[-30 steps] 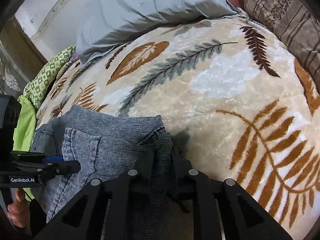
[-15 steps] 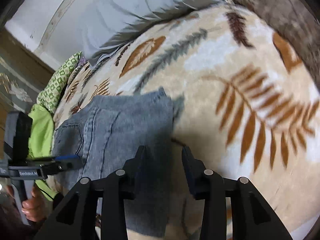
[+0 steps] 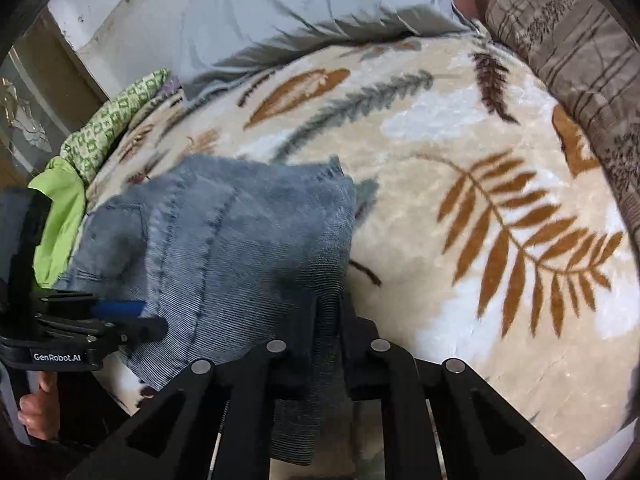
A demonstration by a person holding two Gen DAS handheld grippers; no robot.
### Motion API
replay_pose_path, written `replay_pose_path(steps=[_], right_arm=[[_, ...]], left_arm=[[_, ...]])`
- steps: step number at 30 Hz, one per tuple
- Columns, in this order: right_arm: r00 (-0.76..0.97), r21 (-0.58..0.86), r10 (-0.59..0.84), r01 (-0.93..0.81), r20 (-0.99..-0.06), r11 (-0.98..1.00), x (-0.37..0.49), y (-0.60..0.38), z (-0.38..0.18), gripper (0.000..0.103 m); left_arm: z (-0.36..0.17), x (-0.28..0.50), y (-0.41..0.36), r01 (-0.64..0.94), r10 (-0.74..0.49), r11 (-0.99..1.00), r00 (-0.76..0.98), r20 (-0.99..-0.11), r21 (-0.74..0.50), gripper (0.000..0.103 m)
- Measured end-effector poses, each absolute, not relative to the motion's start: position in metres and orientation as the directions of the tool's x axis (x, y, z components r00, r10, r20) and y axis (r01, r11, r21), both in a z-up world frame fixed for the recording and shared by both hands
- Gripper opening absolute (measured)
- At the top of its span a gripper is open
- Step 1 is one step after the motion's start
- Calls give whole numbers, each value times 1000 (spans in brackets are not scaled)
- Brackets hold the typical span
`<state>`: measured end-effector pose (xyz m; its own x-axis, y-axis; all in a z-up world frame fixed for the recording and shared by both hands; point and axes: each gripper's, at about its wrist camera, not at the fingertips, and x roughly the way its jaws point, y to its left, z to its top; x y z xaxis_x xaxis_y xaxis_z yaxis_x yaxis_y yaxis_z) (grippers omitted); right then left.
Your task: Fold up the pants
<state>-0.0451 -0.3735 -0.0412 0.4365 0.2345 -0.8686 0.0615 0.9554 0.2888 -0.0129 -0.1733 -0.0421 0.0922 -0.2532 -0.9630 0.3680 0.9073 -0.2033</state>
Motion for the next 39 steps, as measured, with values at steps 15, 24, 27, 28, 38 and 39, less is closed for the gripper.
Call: replay_pose_path(steps=[15,24,27,28,38,39], right_arm=[[465,357,275,95,-841,929,-58,-381,-27,17],[460,344,297,19,-837,939,-72,-358,-11,17],[397,301,258,49,-881,953,-71,-355,-31,16],[388,299,254,57,-886,953,-71,-354,-36,16],[453,279,229,44,-862,959,-69,-336,-6,21],[466,276,234,23,-853,961,-66,-326,2,27]], left_arm=[[-30,-23,-176,385,-251,906,161,-955,-173,43],[-15,-36,-175,412,-258,898,210,-943,-155,44],[-30,-40,-177,419,-231,898,195,-953,-132,44],[-33,-41,-177,422,-228,897,193,-954,-129,47],[-6,-24,-138,360,-250,921,258,-933,-147,51],[-2,-20,-126,339,-258,927,261,-930,-162,51]])
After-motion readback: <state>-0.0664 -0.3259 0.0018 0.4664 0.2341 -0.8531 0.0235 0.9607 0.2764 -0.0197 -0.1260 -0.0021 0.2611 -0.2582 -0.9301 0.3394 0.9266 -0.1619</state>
